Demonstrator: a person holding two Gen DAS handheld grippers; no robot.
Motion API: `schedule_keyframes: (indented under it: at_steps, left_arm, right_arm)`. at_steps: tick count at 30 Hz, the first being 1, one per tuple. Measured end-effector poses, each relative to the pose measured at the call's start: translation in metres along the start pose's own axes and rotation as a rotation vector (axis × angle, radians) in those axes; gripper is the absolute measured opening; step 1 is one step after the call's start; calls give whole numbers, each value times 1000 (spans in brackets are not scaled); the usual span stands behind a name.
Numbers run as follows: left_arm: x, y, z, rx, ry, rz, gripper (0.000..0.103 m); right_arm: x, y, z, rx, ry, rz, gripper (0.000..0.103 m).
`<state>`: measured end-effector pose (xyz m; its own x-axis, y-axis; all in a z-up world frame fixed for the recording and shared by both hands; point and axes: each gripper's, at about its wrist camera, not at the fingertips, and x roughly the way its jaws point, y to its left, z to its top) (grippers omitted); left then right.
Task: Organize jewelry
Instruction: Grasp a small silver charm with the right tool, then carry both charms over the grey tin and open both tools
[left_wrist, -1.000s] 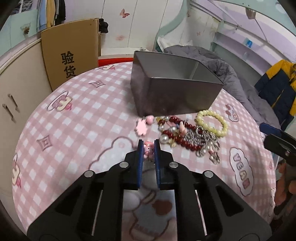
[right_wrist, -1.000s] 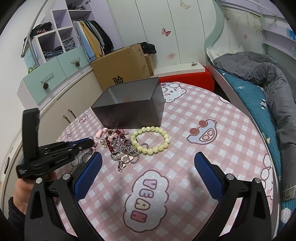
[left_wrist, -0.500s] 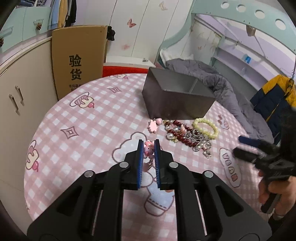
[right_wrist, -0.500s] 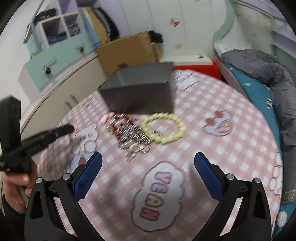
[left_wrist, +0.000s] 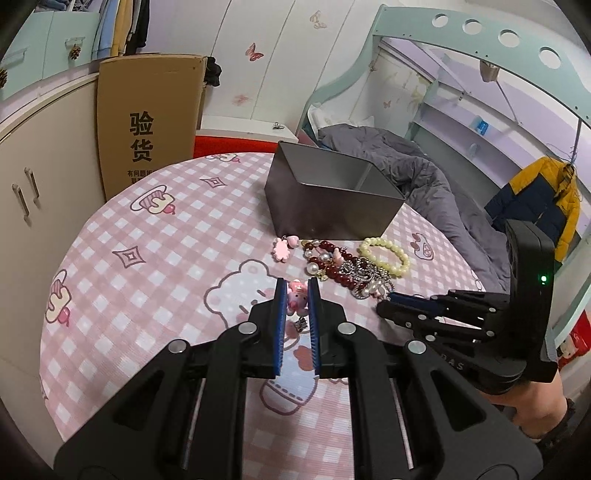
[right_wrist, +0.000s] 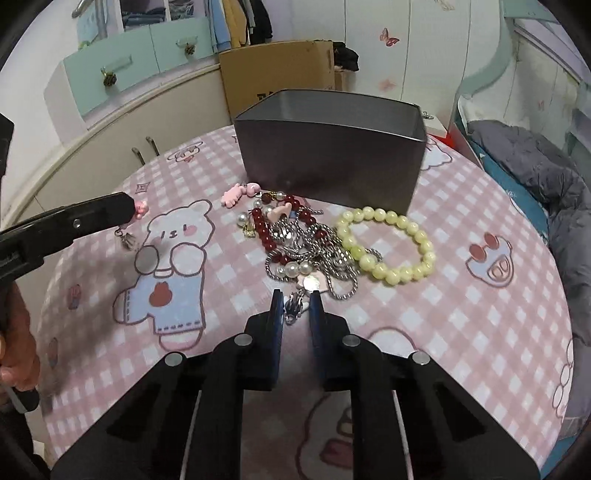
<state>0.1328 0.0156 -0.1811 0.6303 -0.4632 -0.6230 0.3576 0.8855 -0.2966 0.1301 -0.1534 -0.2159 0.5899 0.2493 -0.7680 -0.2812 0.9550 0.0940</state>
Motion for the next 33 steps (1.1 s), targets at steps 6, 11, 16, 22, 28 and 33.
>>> schedule_keyframes:
  at_steps: [6,11,16,22,28,33]
  left_arm:
    - [-10,-4,8,14,-28,-6,11]
    - [-24,-15,28,42,-82,-22,11]
    - [-37,-31,69,93,-153,-32,11]
    - [-33,-53,130,138,-193,-47,11]
    - [-7,-58,162,122,-137,-85,11]
    - [12,-53,172,81,-86,-135,11]
  right_arm:
    - [-45,-16,-6,62,-73,122,13]
    - [-89,-22,19,59,-181,176,13]
    - [-124,-23,72,3,-293,165,13]
    - [-127,-41,133,6,-343,163,13]
    - [-97,-58,164,52,-289,178,13]
    - [-76,-67,171,91,-238,192,13]
